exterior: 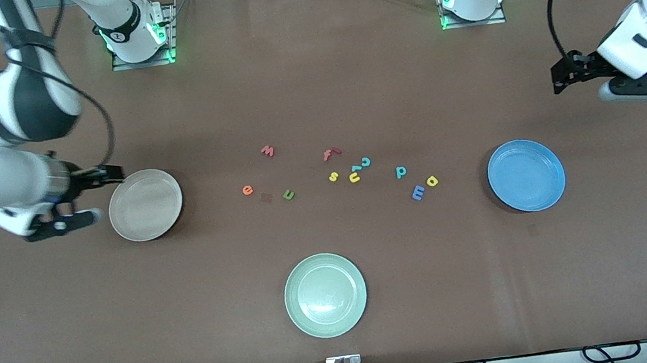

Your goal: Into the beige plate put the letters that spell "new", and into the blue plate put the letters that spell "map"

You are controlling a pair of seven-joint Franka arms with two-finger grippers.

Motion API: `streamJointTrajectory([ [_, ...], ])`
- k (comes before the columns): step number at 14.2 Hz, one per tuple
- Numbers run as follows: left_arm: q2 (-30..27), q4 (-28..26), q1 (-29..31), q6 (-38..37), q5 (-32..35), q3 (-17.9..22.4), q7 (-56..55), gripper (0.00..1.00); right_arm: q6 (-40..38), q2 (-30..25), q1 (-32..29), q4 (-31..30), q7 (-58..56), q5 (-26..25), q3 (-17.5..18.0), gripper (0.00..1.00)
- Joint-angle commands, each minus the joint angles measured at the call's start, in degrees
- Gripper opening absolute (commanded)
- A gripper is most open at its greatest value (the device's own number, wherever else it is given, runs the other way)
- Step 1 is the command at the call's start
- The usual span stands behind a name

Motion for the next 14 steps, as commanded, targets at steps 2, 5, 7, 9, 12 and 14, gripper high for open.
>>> streamJointTrajectory([
  [2,9.49,1.74,-2.17,4.06,-0.89,-2.41,-1.47,1.00,9.84,1.00,7.25,-4.69,5.80,1.21,-0.38,1.00],
  [5,16.43,1.74,-6.12,11.53,-0.72,-2.42,-5.50,1.00,16.28,3.99,11.39,-6.99,6.26,1.21,-0.29,1.00],
  [7,20.48,1.66,-9.27,18.54,-0.36,-2.60,-5.52,1.00,18.21,6.18,14.12,-7.17,6.35,1.21,-0.29,1.00],
  [9,24.52,1.22,-11.23,26.19,-0.19,-2.68,-5.34,1.00,21.11,8.20,15.97,-7.52,6.61,1.30,-0.29,1.00],
  [12,29.19,-0.71,-15.09,35.43,-0.10,-2.68,-5.08,1.00,26.73,11.11,17.11,-8.49,6.79,1.30,-0.29,1.00],
  [14,32.35,-0.81,-15.54,38.96,0.08,-2.68,-5.08,0.84,28.67,11.99,18.34,-8.58,8.45,1.65,-0.29,1.00],
])
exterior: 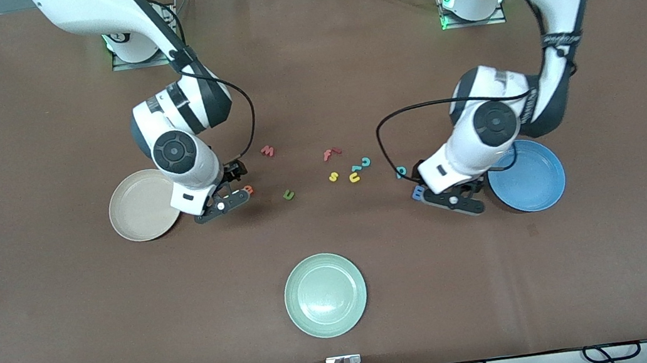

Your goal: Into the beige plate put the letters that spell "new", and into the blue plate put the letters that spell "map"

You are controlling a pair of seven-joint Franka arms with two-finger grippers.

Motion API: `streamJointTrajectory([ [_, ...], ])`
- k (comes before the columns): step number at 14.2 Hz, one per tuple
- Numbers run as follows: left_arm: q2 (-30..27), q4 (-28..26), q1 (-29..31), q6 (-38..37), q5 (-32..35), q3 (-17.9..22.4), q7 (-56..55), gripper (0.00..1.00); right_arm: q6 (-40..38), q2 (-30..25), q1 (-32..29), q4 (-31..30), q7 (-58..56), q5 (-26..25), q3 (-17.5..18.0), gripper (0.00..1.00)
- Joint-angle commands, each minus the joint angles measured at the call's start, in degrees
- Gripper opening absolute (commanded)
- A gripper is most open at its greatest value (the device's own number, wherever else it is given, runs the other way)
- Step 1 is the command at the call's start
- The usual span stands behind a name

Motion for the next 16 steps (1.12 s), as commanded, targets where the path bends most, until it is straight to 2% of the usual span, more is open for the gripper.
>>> streamJointTrajectory([
  [1,3.40,-0.01,-1.44,4.28,1.42,0.32,-0.03,0.75,3.16,0.49,1.95,-0.59,2.55,0.80,-0.44,1.00],
  [3,4.63,0.08,-1.71,5.43,6.85,0.32,-0.21,0.68,4.13,1.19,2.31,-0.41,2.82,0.80,-0.44,1.00],
  [7,5.87,-0.62,-2.06,5.70,7.14,0.15,-0.82,0.65,4.31,1.90,2.13,-0.41,2.82,0.80,-0.44,0.99],
  [9,5.87,-2.11,-2.50,5.79,7.14,0.15,-0.74,0.63,4.66,2.69,2.48,-0.41,2.82,0.80,-0.44,0.94],
  [12,6.39,-2.21,-2.77,5.88,7.23,0.15,-0.74,0.59,5.28,3.22,2.49,-0.41,2.82,0.80,-0.44,0.91],
  [14,7.01,-2.21,-2.94,6.83,7.23,0.15,-0.74,0.52,5.63,4.01,2.92,-0.41,2.82,0.80,-0.44,0.90],
  [16,8.50,-2.21,-3.03,9.12,7.23,0.15,-1.09,0.52,7.81,4.89,3.01,-0.41,2.82,0.80,-0.44,0.88],
])
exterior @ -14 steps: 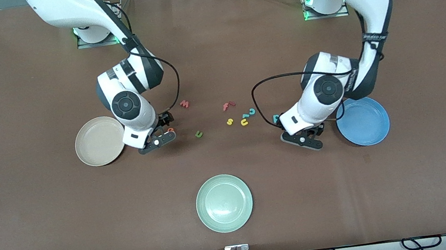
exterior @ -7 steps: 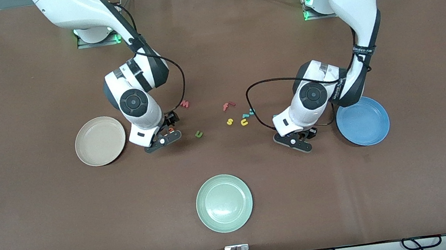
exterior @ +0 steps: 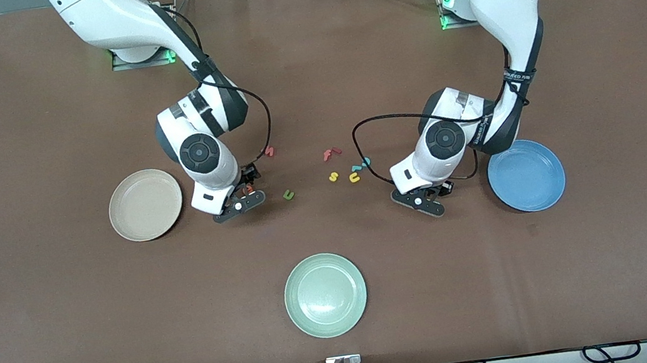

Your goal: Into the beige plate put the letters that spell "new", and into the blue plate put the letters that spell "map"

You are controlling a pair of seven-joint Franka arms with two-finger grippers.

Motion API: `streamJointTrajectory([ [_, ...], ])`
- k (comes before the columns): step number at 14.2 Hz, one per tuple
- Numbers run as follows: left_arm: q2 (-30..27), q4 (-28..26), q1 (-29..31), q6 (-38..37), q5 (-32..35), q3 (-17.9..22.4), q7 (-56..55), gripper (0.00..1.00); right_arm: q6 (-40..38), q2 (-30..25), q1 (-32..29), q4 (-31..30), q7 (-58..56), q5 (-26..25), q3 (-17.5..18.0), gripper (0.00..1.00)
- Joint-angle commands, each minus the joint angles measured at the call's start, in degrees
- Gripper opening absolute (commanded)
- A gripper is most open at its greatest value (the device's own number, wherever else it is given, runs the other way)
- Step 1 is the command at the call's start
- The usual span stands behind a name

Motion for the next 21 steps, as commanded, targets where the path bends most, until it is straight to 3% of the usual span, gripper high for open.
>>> streamJointTrajectory([
  [1,1.34,-0.11,-0.45,2.27,1.74,0.24,-1.02,0.49,3.23,1.03,0.76,-0.29,0.60,0.76,-0.30,0.86],
  [2,1.16,-0.11,-0.28,2.09,1.74,0.16,-0.50,0.41,3.84,1.12,0.68,-0.20,0.60,0.76,-0.30,0.84],
  [4,0.90,0.07,-0.36,1.66,1.74,0.24,-0.58,0.15,4.03,1.38,0.94,-0.20,0.69,0.85,-0.30,0.82],
  [7,-1.03,0.42,-0.28,-1.14,1.74,0.24,-0.49,0.01,4.11,2.70,1.29,-0.20,1.92,0.85,-0.30,0.80],
  [10,-6.03,1.65,0.77,-10.01,1.65,0.94,-1.02,0.01,3.94,3.40,1.38,-0.29,2.01,0.85,-0.30,0.72],
  [13,-9.73,1.56,6.56,-16.08,1.74,1.12,-0.67,0.01,4.03,3.49,1.99,-0.20,2.01,0.85,-0.30,0.63],
  [18,-9.74,-1.50,15.88,-17.69,1.83,1.12,-0.14,0.03,4.03,3.49,1.91,-0.20,1.84,0.76,-0.30,0.41],
  [21,-9.65,-4.31,17.83,-16.37,1.83,1.12,-0.14,0.05,4.03,3.49,1.91,-0.11,1.31,0.67,-0.30,0.19],
])
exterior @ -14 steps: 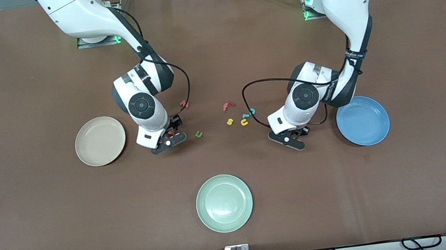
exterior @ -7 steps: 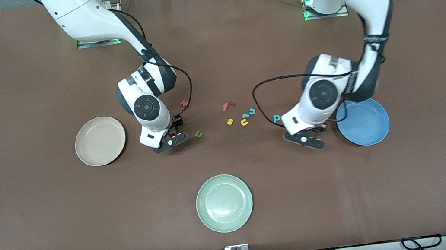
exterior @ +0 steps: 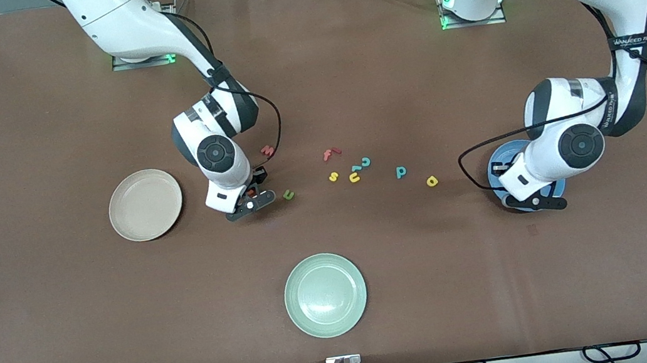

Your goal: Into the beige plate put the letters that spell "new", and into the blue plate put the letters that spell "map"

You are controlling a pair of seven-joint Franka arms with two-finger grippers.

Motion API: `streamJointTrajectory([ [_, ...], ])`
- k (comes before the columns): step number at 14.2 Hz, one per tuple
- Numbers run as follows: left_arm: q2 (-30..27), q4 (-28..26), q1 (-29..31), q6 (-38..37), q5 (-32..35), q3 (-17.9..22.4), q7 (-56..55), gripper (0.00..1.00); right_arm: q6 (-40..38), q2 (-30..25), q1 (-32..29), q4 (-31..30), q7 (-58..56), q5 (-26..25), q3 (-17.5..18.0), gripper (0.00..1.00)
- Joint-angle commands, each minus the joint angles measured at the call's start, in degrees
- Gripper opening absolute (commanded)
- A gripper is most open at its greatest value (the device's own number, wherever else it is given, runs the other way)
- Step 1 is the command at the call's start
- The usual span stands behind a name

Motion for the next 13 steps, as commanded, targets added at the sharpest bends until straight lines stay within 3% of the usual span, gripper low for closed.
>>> streamJointTrajectory([
  [1,-0.82,-4.48,0.85,3.72,1.61,-0.74,-0.46,0.05,0.52,0.04,0.30,-0.34,-0.40,0.42,-0.33,0.13],
  [2,-0.82,-6.41,1.20,6.36,1.61,-0.74,-0.46,0.09,0.35,-0.05,0.22,-0.25,-0.84,0.33,-0.42,0.11],
  [3,-0.82,-7.65,1.81,8.21,1.61,-0.83,-0.55,0.19,0.17,-0.23,0.22,-0.16,-1.02,-0.02,-0.42,0.11],
  [4,-0.90,-7.75,1.73,8.23,1.61,-0.83,-1.16,0.40,-0.27,-1.10,-0.48,-0.16,-1.72,-0.02,-0.68,0.11],
  [5,-1.08,-7.66,1.73,8.23,1.61,-0.83,-0.55,0.92,-1.05,-2.41,-1.27,-0.16,-2.16,0.07,-0.68,0.11],
  [6,-1.43,-7.31,1.73,7.71,1.61,-1.09,-0.46,1.00,-2.89,-3.47,-2.50,0.01,-2.16,0.16,-0.94,0.11],
  [10,-3.63,-3.71,-0.11,1.75,1.44,-3.45,-2.56,1.00,-12.82,-6.72,-13.21,0.28,-7.86,-0.02,-1.56,0.11],
  [13,-2.41,-3.09,-0.46,2.68,1.09,-8.55,-17.45,1.00,-19.24,-8.31,-19.02,0.19,-10.24,-0.11,-1.56,0.13],
])
